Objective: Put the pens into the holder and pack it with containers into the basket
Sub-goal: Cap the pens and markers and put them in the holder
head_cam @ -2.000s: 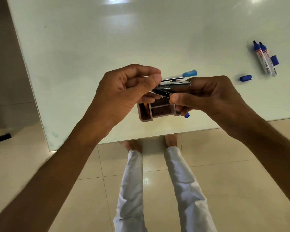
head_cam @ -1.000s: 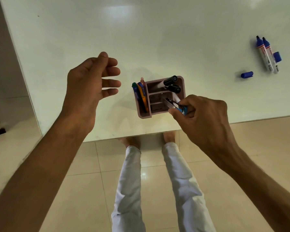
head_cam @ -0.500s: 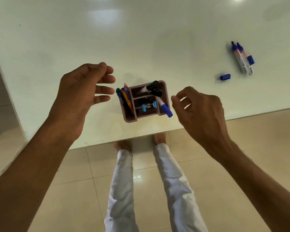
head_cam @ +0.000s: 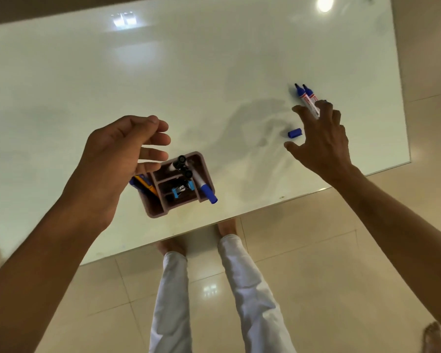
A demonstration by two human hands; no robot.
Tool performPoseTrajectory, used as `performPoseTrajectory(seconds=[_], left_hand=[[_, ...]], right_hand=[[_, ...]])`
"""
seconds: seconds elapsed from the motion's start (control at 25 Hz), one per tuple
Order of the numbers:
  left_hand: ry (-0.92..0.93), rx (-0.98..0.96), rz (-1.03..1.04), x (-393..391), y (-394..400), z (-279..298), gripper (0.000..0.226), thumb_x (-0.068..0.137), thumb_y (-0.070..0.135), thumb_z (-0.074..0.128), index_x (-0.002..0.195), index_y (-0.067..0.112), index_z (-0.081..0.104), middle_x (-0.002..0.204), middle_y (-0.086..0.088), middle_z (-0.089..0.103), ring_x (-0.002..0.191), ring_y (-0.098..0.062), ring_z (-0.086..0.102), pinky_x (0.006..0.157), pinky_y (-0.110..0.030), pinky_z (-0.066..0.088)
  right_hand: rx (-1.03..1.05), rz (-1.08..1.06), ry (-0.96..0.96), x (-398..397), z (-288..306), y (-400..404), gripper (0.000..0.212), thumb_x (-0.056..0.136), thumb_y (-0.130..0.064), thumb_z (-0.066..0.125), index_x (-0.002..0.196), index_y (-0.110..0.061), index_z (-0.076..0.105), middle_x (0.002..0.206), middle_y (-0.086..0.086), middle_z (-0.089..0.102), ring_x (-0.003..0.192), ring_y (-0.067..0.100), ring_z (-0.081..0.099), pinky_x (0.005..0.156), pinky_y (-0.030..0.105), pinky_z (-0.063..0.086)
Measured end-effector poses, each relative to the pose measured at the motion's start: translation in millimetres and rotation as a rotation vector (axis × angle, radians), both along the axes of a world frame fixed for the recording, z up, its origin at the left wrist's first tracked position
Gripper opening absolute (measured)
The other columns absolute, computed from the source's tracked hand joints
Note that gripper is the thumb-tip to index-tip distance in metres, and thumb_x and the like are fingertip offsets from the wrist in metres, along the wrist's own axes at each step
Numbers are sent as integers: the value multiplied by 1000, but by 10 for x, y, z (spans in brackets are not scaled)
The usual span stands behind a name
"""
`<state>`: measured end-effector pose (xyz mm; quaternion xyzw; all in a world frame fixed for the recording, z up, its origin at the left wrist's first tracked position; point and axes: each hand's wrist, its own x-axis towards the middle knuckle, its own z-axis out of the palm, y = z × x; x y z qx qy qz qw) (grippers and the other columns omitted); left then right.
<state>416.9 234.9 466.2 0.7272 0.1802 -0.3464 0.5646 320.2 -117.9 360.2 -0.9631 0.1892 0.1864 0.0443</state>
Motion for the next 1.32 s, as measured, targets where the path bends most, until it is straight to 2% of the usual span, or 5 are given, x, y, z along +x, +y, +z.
performPoseTrajectory(seconds=[0.16, 0.72, 0.92, 1.16, 1.32], left_hand=[[-18, -3, 19, -73, -261, -34, 23, 107, 33, 59, 97, 28, 79, 93, 6, 79, 80, -13, 74, 87, -35, 59], [-57, -5, 1, -144, -617, -28, 23, 107, 33, 59, 95, 29, 79, 88, 7, 75, 77, -11, 71, 77, -28, 56], [-49, -7, 29, -196, -678, -12, 24, 108, 33, 58, 95, 29, 78, 85, 9, 74, 76, -9, 70, 77, -27, 57], [-17, -16, 40, -277, -715, 8, 24, 108, 31, 58, 94, 28, 78, 84, 9, 74, 73, -9, 69, 75, -25, 58], [1, -23, 41, -328, -706, -12, 23, 108, 31, 58, 97, 26, 78, 86, 7, 75, 74, -10, 70, 75, -25, 59]], right_hand=[[49, 16, -11, 10, -190, -219, 71, 87, -37, 81, 148, -24, 46, 157, 22, 34, 140, 45, 40, 104, 60, 44], [131, -42, -154, -202, -364, -236, 42, 93, -28, 77, 133, -24, 66, 156, 19, 38, 145, 42, 37, 109, 55, 43], [259, -56, -137, -161, -416, -250, 31, 95, -25, 74, 126, -22, 70, 148, 14, 47, 131, 36, 52, 102, 50, 52], [423, -139, -38, -122, -454, -156, 29, 92, -26, 78, 119, -18, 70, 117, 12, 57, 98, 25, 55, 77, 21, 40], [441, -158, 1, -102, -425, -59, 29, 93, -23, 77, 119, -18, 65, 113, 8, 50, 95, 21, 48, 75, 25, 37]])
